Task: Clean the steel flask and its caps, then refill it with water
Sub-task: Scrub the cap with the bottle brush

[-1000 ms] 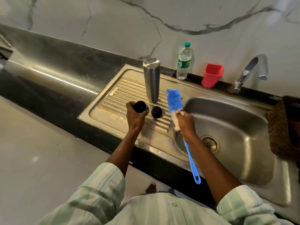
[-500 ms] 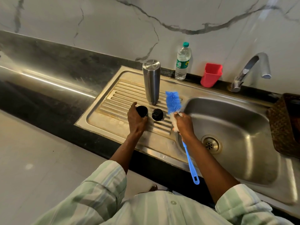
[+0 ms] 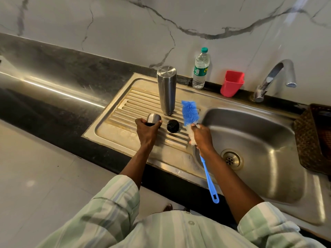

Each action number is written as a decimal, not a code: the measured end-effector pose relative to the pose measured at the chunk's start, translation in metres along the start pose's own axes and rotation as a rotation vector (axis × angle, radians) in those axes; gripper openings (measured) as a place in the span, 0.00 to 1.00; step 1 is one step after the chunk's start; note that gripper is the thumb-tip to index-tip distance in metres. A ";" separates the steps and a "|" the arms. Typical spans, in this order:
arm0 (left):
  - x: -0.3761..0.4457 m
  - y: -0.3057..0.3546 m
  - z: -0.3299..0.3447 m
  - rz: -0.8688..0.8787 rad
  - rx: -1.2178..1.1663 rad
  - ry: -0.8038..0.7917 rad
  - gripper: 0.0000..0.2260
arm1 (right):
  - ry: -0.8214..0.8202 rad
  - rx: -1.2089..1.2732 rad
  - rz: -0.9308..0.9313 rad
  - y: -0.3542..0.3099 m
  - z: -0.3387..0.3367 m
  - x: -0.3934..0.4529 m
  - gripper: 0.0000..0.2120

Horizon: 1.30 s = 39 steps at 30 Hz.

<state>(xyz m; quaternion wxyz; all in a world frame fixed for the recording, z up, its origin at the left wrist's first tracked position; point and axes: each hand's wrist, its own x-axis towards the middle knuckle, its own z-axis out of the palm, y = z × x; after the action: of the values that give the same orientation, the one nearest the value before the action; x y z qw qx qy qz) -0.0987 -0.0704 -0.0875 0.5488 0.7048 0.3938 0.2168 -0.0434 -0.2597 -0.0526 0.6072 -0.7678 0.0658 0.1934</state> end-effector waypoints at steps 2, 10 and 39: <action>-0.004 -0.006 0.000 0.056 0.077 0.016 0.25 | 0.001 0.002 0.007 0.000 -0.001 -0.002 0.07; -0.019 -0.031 -0.006 0.154 0.282 0.105 0.28 | -0.001 0.037 0.026 0.003 -0.002 -0.004 0.10; -0.053 0.022 0.068 0.257 0.550 -0.085 0.27 | -0.059 0.113 0.075 0.003 -0.063 -0.041 0.15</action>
<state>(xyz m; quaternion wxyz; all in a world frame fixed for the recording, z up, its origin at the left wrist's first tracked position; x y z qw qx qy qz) -0.0730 -0.1554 -0.0810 0.3215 0.8795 0.3219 0.1399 -0.0678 -0.3261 -0.0277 0.6436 -0.7232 0.0875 0.2347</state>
